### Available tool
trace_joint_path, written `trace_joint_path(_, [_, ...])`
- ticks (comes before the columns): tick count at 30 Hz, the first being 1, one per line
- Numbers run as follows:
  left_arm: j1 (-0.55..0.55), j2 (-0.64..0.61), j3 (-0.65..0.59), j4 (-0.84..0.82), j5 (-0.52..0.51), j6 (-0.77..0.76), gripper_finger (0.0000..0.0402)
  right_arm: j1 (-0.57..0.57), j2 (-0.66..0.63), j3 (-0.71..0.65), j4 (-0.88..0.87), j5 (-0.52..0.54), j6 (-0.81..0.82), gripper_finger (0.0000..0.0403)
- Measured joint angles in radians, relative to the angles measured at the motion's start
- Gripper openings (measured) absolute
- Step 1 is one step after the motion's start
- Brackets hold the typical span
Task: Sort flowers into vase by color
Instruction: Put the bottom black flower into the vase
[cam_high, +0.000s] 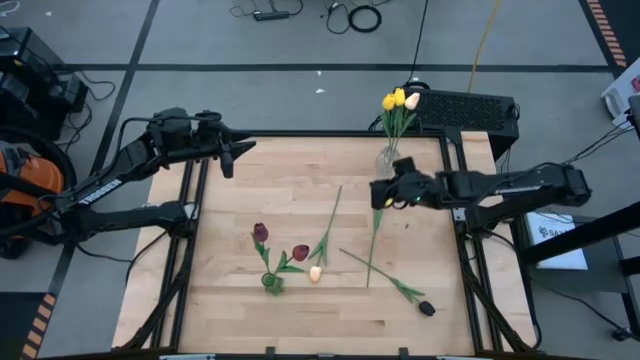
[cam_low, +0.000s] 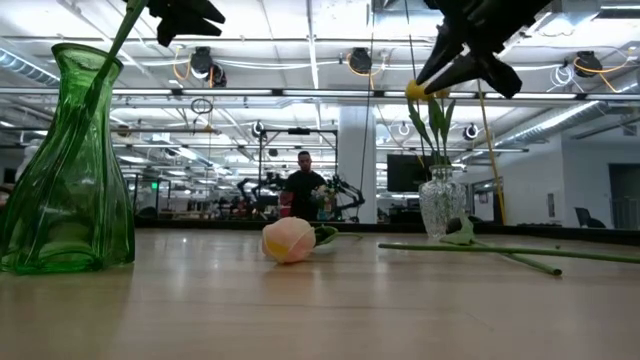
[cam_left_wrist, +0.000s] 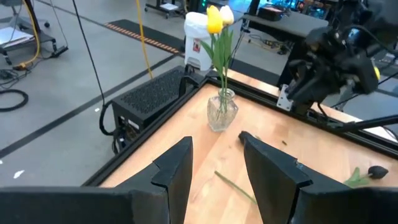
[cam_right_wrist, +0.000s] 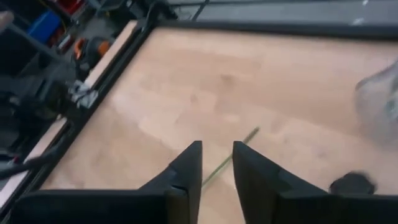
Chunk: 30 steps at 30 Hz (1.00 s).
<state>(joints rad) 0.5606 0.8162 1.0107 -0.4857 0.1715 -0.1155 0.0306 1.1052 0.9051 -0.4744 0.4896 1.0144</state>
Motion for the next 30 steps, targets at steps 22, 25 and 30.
trace_joint_path(22, [0.0,-0.007,0.0,-0.166,0.087,0.008,0.0152,0.194,0.234,0.001,-0.135,-0.157,0.594,0.0006])
trace_joint_path(25, [0.0,-0.008,0.0,-0.194,0.087,0.025,0.0152,0.219,0.26,0.001,-0.091,-0.156,0.623,0.0006])
trace_joint_path(30, [0.0,-0.008,0.0,-0.236,0.087,0.049,0.0152,0.243,0.315,0.001,-0.056,-0.154,0.621,0.0006])
